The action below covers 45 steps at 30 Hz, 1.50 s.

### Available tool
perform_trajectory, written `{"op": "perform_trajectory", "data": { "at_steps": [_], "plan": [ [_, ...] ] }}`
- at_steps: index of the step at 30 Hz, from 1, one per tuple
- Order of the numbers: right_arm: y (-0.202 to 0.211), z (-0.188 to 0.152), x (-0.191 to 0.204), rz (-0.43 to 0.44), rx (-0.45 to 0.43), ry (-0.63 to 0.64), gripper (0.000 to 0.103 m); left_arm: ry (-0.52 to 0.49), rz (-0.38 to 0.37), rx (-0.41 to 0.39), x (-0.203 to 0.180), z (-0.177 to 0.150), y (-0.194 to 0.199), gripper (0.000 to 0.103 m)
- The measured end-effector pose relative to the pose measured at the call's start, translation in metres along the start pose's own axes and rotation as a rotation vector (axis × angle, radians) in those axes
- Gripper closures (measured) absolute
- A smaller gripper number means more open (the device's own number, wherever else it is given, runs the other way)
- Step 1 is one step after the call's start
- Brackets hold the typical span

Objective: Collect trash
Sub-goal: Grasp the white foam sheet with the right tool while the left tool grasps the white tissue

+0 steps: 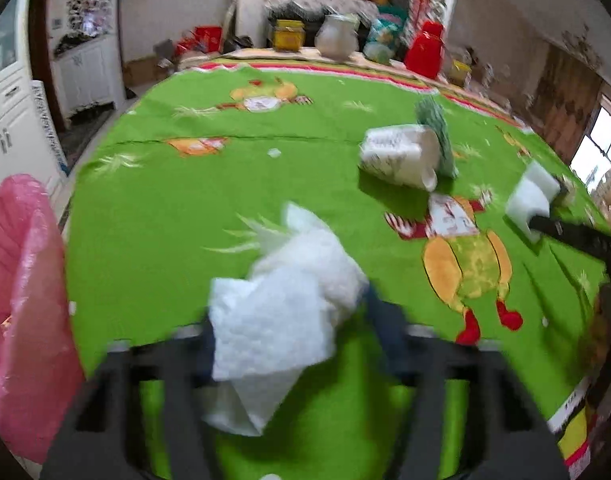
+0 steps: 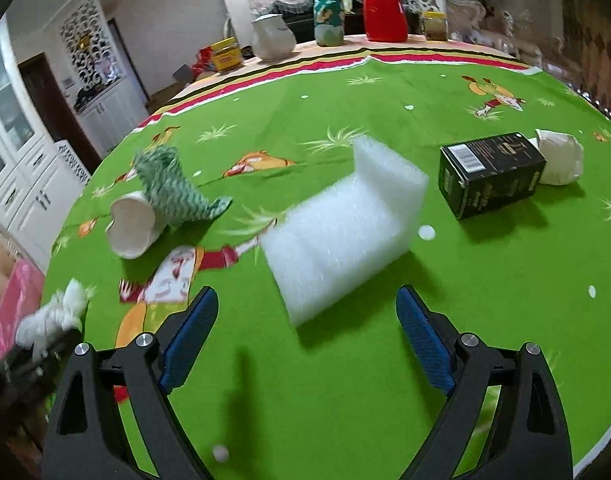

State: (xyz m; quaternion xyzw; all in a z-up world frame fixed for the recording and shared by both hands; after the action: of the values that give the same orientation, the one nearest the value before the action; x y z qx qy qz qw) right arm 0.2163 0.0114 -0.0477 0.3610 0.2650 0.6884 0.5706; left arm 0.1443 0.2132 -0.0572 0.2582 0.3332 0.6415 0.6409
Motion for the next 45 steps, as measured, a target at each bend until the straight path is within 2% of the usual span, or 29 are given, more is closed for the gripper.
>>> {"op": "perform_trajectory", "data": {
  "at_steps": [2, 6, 9, 13, 14, 16, 17, 23, 31, 32, 33, 37, 45],
  "plan": [
    [-0.007, 0.008, 0.001, -0.039, -0.004, -0.019, 0.017, -0.018, -0.030, -0.009, -0.009, 0.000, 0.004, 0.064],
    [-0.025, 0.024, 0.002, -0.112, -0.002, -0.058, 0.017, -0.034, -0.045, -0.068, -0.024, 0.001, 0.017, 0.064],
    [-0.037, 0.030, 0.001, -0.159, 0.007, -0.062, 0.017, -0.028, -0.069, -0.080, -0.035, 0.002, 0.020, 0.064],
    [-0.041, 0.026, 0.000, -0.191, 0.039, 0.008, 0.018, -0.040, -0.091, -0.060, -0.051, 0.000, 0.014, 0.064],
    [-0.038, 0.023, -0.003, -0.193, 0.042, 0.025, 0.023, -0.042, -0.106, -0.054, -0.054, 0.000, 0.014, 0.064],
    [-0.032, 0.018, -0.012, -0.185, 0.046, 0.050, 0.036, -0.046, -0.112, -0.059, -0.057, -0.001, 0.015, 0.064],
    [-0.027, 0.015, -0.017, -0.174, 0.040, 0.059, 0.038, -0.051, -0.112, -0.061, -0.059, -0.001, 0.016, 0.064],
    [-0.010, 0.003, -0.043, -0.160, 0.034, 0.051, 0.038, -0.039, -0.108, -0.042, -0.060, -0.002, 0.013, 0.064],
    [-0.020, 0.013, -0.032, -0.135, 0.037, 0.087, 0.033, -0.053, -0.091, -0.036, -0.062, -0.004, 0.013, 0.063],
    [-0.020, 0.012, -0.032, -0.123, 0.038, 0.086, 0.037, -0.053, -0.091, -0.034, -0.062, -0.004, 0.013, 0.063],
    [-0.018, 0.013, -0.032, -0.114, 0.029, 0.086, 0.053, -0.052, -0.091, -0.033, -0.062, -0.004, 0.013, 0.063],
    [0.000, 0.005, -0.022, -0.104, -0.033, 0.131, 0.054, -0.053, -0.090, -0.033, -0.062, -0.003, 0.012, 0.063],
    [0.024, -0.021, 0.007, -0.015, -0.042, 0.210, 0.054, -0.065, -0.075, -0.040, -0.063, -0.006, 0.015, 0.063]
  ]
}}
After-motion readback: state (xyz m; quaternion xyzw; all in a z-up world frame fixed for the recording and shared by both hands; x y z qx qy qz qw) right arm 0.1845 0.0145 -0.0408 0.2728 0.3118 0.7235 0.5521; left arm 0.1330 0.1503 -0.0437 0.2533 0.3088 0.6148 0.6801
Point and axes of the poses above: each gripper's, at about its wrist camera, not at the fingertips, and y roughly against the way its jaws point, x to its left, z to its top, the point moved 3 cm from there along -y, roughly the way its jaws point, and after that the axes turned 2 degrees about x, right-handed, at the moved point
